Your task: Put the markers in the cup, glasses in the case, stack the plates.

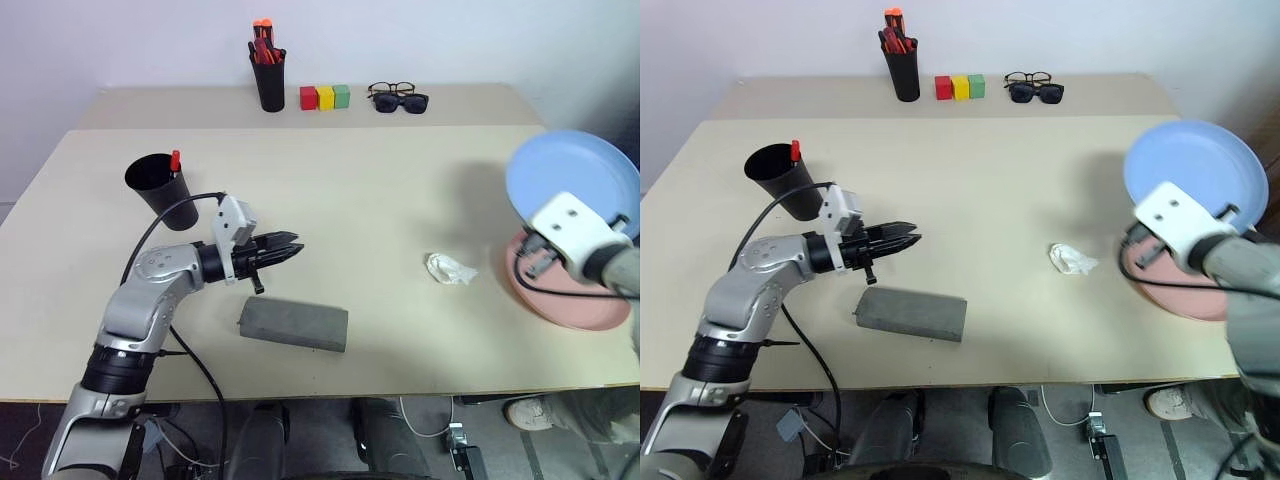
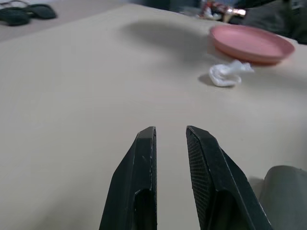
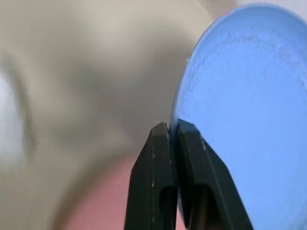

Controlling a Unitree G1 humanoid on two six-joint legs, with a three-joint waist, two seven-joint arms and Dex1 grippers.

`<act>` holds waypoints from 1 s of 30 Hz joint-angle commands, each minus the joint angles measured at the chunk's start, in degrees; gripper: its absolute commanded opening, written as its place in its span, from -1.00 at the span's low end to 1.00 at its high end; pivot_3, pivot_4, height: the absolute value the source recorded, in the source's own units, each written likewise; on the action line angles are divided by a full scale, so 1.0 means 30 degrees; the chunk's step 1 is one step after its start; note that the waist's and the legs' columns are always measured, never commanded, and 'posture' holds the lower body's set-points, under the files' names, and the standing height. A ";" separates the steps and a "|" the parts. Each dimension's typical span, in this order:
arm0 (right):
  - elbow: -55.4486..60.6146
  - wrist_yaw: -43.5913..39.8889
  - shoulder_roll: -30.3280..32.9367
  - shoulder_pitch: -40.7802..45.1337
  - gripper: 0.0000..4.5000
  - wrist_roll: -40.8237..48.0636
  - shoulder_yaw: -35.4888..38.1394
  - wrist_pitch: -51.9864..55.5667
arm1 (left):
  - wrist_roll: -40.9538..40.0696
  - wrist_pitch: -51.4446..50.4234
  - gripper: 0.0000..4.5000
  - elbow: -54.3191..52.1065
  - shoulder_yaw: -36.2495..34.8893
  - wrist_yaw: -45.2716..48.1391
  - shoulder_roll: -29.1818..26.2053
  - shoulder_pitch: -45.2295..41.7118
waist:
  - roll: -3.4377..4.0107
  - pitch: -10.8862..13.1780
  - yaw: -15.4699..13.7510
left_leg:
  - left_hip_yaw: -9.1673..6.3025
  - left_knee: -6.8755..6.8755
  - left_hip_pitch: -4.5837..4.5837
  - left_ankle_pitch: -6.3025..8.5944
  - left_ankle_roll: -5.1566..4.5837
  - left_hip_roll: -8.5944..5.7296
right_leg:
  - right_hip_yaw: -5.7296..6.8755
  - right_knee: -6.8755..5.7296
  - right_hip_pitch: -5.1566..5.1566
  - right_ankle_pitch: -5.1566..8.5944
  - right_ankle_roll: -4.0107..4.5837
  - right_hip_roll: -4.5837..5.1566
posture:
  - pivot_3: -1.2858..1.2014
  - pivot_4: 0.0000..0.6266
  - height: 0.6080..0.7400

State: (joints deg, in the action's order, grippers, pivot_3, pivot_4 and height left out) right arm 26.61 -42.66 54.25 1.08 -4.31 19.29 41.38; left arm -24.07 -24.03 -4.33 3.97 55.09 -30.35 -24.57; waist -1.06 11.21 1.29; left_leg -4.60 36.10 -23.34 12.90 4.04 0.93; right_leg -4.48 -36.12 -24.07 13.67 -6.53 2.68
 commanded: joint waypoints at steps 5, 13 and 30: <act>0.1493 0.0033 -0.0855 -0.0696 -0.11 0.1373 0.0928 0.0111 | 0.0667 0.1472 -0.58 0.1033 0.0350 0.0432 0.0516 -0.0859 | 0.0003 -0.0002 0.0407 | 0.0018 0.0011 0.0006 0.0000 0.0000 0.0000 | -0.0019 -0.0006 0.0000 -0.0002 0.0005 0.0001 | 0.03 -0.52 1.00; 0.0489 0.0666 -0.3613 0.1745 -0.07 0.2337 -0.4399 -0.0632 | 0.0768 0.1359 -0.58 -0.0558 -0.0533 -0.0467 -0.0386 0.1188 | -0.0004 -0.0001 0.0400 | 0.0011 -0.0011 0.0007 0.0000 0.0000 0.0003 | -0.0021 -0.0014 -0.0004 0.0001 -0.0009 -0.0002 | 0.03 -0.52 1.00; -0.0940 0.2787 -0.2983 0.2408 -0.97 0.0948 -0.4602 -0.0743 | 0.0397 0.0419 -0.58 -0.2131 -0.1521 -0.1936 -0.0563 0.2738 | -0.0004 -0.0002 0.0354 | 0.0014 0.0009 -0.0005 0.0000 0.0001 -0.0003 | -0.0023 -0.0005 -0.0003 0.0001 -0.0003 0.0008 | 0.03 -0.52 1.00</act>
State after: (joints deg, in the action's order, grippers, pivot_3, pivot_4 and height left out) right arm 20.29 -35.03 43.64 7.79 -1.11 1.37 39.30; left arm -21.98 -23.19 -10.12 0.92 49.74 -32.26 -15.47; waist -1.07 11.20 2.35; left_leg -4.56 36.13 -23.35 12.90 4.04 0.93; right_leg -4.54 -36.14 -24.08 13.68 -6.54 2.71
